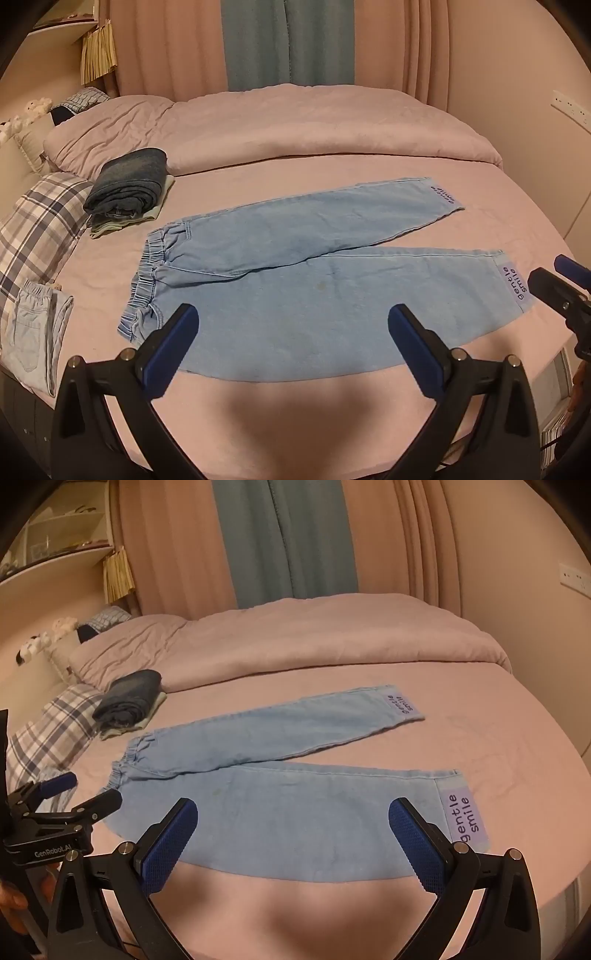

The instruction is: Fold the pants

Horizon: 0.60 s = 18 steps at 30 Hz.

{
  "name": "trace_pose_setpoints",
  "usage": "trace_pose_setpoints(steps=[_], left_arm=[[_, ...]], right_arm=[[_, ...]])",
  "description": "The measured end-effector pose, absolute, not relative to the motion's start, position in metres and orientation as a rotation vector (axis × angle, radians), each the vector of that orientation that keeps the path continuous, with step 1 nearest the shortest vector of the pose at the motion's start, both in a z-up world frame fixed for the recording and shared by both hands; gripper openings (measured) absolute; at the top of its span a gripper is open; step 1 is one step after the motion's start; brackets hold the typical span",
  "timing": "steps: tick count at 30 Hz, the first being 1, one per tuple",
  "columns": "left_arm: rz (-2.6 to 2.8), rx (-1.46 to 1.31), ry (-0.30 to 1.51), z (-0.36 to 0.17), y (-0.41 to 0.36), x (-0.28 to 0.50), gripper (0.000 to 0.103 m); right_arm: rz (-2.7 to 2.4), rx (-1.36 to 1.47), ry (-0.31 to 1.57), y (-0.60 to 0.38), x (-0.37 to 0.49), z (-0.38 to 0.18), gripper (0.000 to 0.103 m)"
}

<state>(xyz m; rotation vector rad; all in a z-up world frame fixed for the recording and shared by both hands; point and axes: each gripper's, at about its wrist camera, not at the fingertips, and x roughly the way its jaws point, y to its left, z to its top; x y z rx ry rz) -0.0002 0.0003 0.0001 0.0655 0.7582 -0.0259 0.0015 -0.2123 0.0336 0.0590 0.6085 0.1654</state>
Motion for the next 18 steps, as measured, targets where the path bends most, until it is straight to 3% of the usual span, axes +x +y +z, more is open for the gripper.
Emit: trace_pose_setpoints(steps=[18], left_arm=[[-0.030,0.073,0.753,-0.0027,-0.0024,0.0011,0.103]], right_arm=[[0.156,0.070,0.602,-0.2139,-0.0014,0.0330,0.103]])
